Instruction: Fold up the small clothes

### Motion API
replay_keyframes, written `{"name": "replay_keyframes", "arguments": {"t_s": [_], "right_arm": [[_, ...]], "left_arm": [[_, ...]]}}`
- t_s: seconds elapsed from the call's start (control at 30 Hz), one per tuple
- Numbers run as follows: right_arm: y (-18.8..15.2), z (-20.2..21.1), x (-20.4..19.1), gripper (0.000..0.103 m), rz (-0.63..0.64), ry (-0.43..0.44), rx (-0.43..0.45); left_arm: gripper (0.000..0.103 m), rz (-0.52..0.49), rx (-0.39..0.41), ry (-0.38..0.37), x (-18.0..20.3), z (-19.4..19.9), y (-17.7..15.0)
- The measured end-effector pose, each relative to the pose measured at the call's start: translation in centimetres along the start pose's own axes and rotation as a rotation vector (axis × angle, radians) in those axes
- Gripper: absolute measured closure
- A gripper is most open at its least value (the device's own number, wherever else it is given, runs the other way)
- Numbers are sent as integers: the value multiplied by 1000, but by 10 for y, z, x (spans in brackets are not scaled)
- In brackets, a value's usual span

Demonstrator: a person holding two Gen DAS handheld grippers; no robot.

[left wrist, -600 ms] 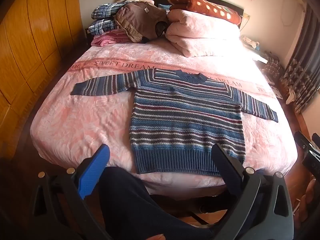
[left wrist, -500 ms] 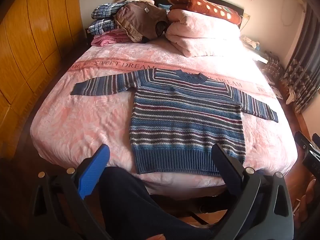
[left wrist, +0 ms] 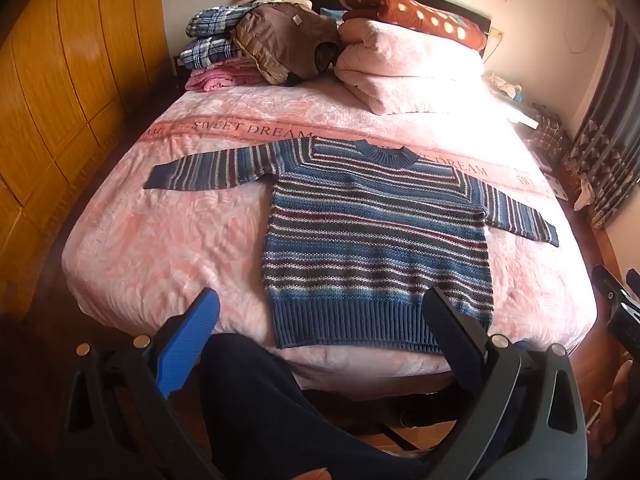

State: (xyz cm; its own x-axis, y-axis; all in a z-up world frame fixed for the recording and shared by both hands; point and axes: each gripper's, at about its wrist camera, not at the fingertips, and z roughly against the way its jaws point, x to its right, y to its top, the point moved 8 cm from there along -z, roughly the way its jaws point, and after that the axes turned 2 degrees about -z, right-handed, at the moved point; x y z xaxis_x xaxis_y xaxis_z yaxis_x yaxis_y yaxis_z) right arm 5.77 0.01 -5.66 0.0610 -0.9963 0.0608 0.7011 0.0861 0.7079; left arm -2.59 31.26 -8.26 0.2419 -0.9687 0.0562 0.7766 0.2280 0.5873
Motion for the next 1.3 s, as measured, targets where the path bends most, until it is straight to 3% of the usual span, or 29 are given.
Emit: {"name": "replay_keyframes", "arguments": {"t_s": [1.3], "right_arm": [[7, 4, -2, 4, 8, 9, 17]], "left_arm": [[3, 9, 49, 43, -15, 21, 12]]}}
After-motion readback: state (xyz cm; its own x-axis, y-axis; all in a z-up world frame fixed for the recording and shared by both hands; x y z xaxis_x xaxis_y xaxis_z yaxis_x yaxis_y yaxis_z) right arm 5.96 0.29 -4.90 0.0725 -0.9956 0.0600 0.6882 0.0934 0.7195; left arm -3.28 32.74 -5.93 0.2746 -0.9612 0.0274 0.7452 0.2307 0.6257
